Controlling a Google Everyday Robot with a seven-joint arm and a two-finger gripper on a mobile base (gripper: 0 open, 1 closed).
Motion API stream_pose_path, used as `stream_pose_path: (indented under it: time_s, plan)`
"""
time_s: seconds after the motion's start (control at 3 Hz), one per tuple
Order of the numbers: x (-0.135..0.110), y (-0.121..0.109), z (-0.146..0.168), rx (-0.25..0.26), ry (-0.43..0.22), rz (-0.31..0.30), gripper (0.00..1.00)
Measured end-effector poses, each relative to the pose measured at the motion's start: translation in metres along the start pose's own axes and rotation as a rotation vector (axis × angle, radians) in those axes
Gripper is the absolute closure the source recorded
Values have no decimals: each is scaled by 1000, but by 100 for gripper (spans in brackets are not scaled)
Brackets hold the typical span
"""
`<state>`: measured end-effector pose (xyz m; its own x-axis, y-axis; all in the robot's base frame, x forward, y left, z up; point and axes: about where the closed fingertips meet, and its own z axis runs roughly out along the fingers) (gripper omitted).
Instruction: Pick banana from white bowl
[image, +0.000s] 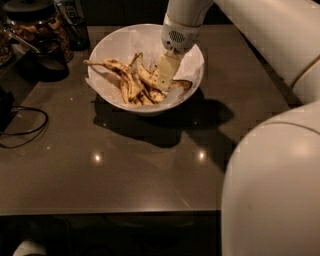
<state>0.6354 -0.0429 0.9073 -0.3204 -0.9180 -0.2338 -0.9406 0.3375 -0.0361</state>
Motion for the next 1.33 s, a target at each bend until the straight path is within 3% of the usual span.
stream_pose_path:
  time_s: [0.33,0.67,1.33]
  plan:
    - [1,-4,-8,72,-32,-52,39]
    - [3,-5,-10,109,-44,-89,38]
    - [0,-7,-10,136,-28,-152,42]
